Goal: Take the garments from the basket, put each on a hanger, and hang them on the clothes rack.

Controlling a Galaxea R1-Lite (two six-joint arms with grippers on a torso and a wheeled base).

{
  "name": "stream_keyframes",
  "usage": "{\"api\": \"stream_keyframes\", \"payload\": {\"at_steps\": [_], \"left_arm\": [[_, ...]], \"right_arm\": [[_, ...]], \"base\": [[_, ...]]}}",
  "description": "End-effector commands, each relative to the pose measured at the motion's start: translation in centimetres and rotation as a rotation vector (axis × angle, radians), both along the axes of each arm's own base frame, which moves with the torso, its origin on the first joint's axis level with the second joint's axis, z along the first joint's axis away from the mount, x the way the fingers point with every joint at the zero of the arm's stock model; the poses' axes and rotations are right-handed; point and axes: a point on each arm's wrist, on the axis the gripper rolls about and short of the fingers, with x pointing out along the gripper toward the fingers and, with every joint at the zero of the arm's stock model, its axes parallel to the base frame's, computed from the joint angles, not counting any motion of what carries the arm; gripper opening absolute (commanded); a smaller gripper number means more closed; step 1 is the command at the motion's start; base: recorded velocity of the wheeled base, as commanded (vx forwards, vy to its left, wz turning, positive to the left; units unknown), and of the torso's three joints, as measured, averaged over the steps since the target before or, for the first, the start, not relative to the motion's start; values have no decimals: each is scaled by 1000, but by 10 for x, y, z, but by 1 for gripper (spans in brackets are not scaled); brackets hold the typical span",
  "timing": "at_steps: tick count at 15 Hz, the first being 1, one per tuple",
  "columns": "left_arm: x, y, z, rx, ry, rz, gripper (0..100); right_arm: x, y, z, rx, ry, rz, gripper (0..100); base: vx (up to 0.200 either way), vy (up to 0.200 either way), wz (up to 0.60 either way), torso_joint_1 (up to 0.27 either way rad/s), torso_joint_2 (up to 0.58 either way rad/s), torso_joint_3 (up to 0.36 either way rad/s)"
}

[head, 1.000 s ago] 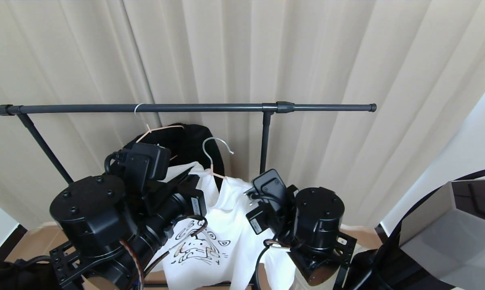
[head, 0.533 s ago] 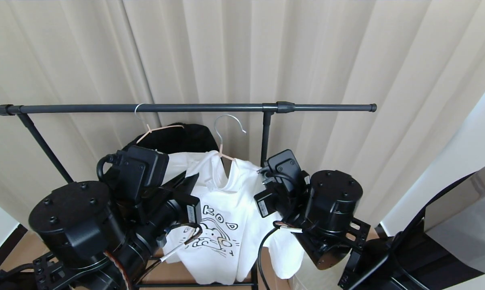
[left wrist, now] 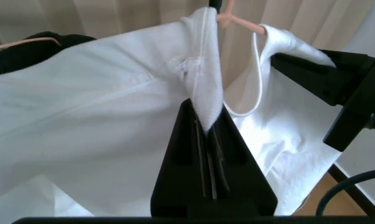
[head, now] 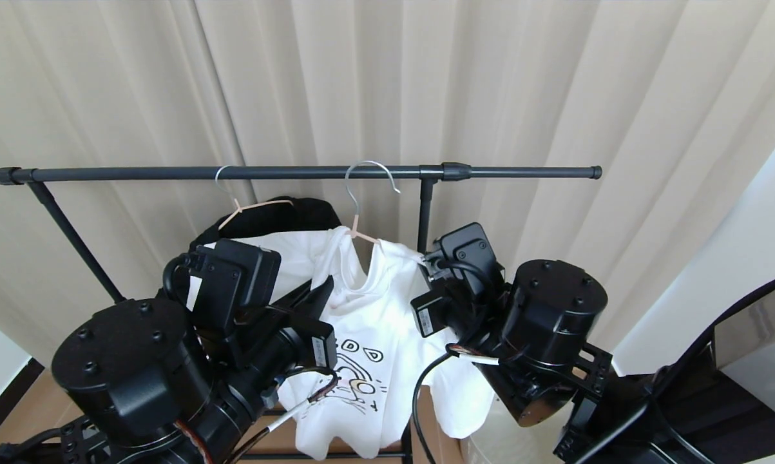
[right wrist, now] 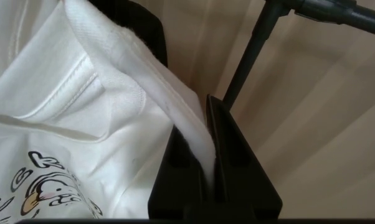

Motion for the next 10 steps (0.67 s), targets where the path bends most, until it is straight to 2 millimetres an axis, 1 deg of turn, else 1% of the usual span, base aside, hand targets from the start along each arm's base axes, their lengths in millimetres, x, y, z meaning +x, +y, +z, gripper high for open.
{"api": "stream_keyframes", "payload": {"at_steps": [1,5,6,10], "left_arm": [[1,-1,0,1,1,2,0],[2,-1,2,-18,-3,17,0],[3,-2,4,-34,-6,35,100],[2,-1,2,-22,-3,34,100]], "right_arm": [[-2,-2,6,12,-11,1,0],[-8,0,7,11,-11,17,0],[-12,1,7,9,-9,27,0],[-12,0,10,15,-15,33,0]], "base": [[0,0,0,0,0,0],[0,0,0,0,0,0],[0,0,0,0,0,0],[0,0,0,0,0,0]]}}
